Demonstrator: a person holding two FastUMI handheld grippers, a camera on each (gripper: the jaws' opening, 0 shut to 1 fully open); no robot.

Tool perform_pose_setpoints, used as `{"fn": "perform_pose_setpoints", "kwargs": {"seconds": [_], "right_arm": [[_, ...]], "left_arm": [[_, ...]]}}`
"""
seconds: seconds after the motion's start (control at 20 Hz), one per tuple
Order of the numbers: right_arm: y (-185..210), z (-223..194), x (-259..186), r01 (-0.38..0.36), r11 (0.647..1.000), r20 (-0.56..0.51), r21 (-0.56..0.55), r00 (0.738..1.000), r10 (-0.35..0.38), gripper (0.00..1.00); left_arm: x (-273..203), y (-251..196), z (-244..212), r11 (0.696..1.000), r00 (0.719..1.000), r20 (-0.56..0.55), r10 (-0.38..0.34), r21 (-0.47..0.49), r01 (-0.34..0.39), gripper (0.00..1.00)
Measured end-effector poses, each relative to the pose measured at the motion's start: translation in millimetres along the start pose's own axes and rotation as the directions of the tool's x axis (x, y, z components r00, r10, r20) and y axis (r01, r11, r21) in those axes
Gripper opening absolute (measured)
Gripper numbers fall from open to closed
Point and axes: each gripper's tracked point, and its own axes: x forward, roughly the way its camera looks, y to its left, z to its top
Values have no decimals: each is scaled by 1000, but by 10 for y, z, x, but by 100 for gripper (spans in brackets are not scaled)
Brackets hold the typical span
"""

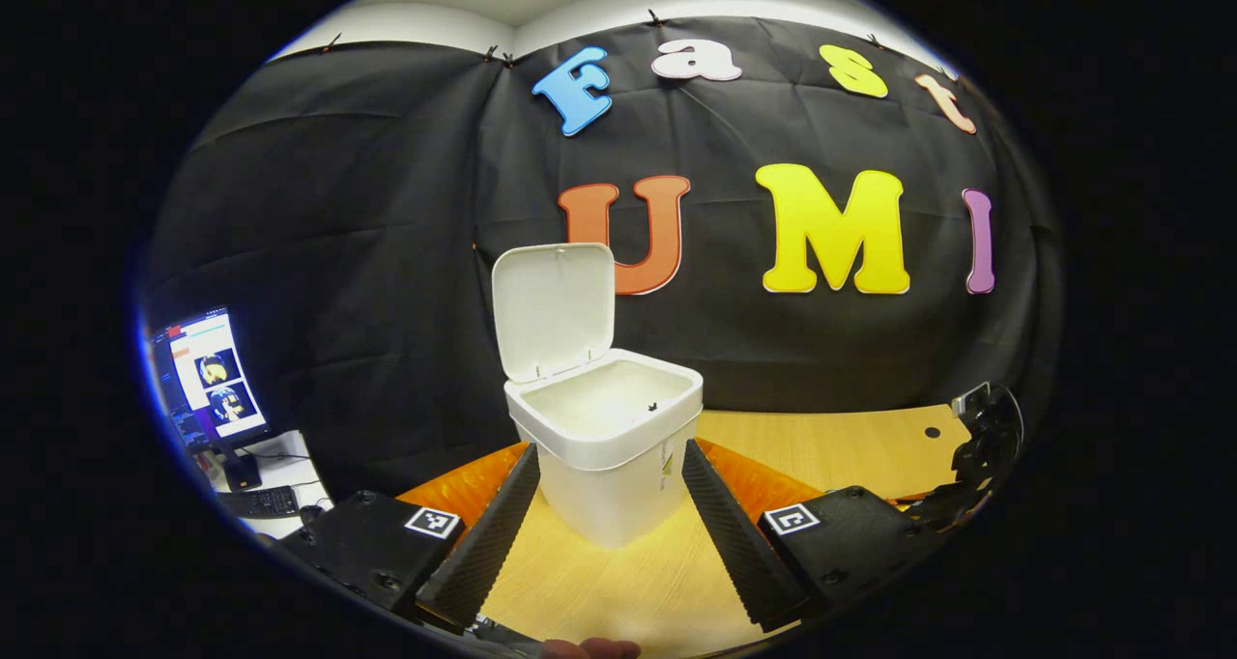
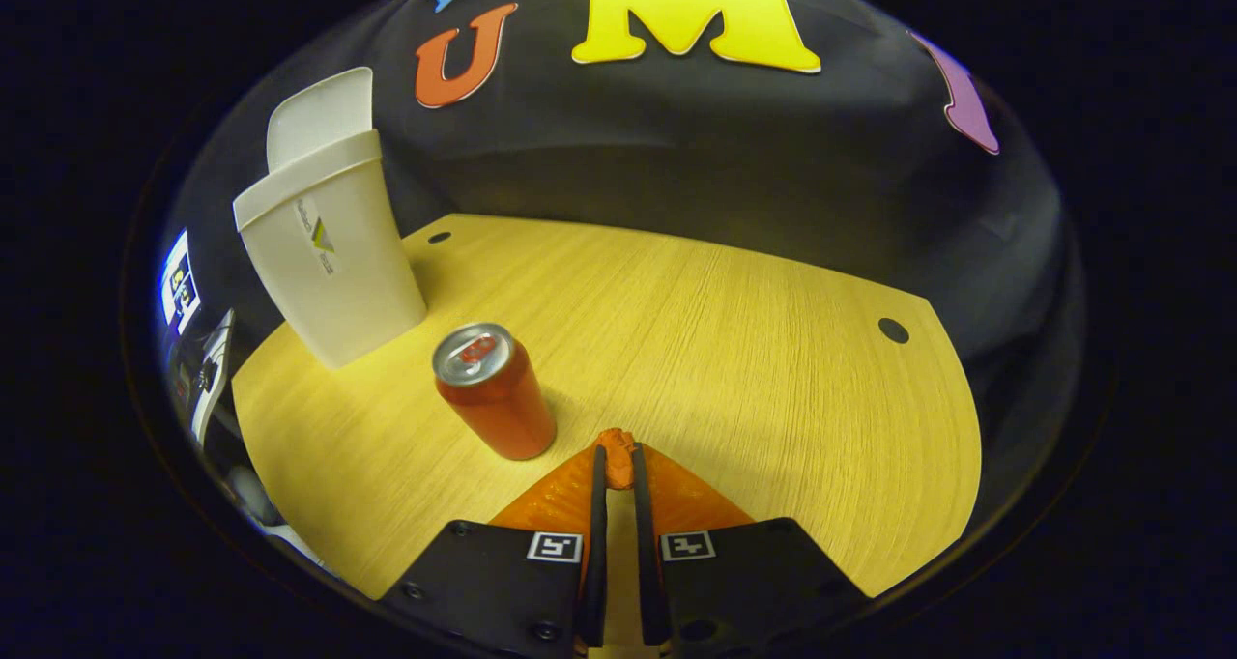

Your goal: Press the lid of the desktop garbage bin to open it, pick up the crumpled paper on the desktop and throw it into the bin, then pick up the pop can on the desktop and drop it into the bin, and finally close the garbage bin lid.

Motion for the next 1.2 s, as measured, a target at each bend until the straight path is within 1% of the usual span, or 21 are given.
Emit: {"fn": "perform_pose_setpoints", "kwargs": {"seconds": [0.05, 0.1, 0.2, 0.25, 0.3, 0.4, 0.55, 0.65, 0.7, 0.9, 1.05, 1.2], "right_arm": [[40, 103, -86, -1, 1000, 18, 3, 1000, 1, 15], [91, 201, -169, -5, 1000, 37, 4, 999, 5, 15], [200, 428, -348, -14, 1000, 76, -9, 997, 15, 15], [258, 560, -432, -19, 1000, 98, -21, 995, 21, 13], [331, 702, -521, -25, 999, 122, -32, 992, 29, 15], [467, 965, -668, -26, 998, 164, -54, 986, 34, 15], [743, 1305, -851, -54, 995, 209, -82, 975, 70, 15], [989, 1586, -947, -87, 991, 244, -103, 964, 110, 15], [1130, 1759, -978, -110, 989, 272, -102, 953, 134, 15], [1634, 2333, -1053, -176, 975, 321, -139, 923, 212, 15], [2023, 2661, -1007, -217, 958, 339, -186, 901, 270, 14], [2460, 2885, -908, -259, 937, 341, -232, 881, 328, 14]], "left_arm": [[40, -11, -8, 1000, 1000, 2, -13, -1, 13, 98], [72, -21, -14, 1000, 1000, 3, -27, -3, 27, 98], [139, -26, -24, 999, 999, 8, -50, -7, 50, 98], [169, -16, -55, 998, 998, 7, -61, -10, 62, 98], [196, 0, -77, 998, 998, 3, -69, -13, 69, 98], [241, 51, -100, 997, 997, 0, -76, -21, 76, 98], [262, 157, -139, 996, 996, 8, -86, -24, 86, 98], [273, 285, -168, 997, 997, 7, -77, -21, 77, 98], [279, 357, -180, 997, 998, 6, -68, -23, 68, 98], [271, 605, -174, 998, 999, 9, -53, -45, 53, 98], [226, 835, -163, 998, 1000, 15, -27, -48, 28, 98], [183, 1065, -139, 998, 1000, 23, 3, -63, -1, 98]]}}
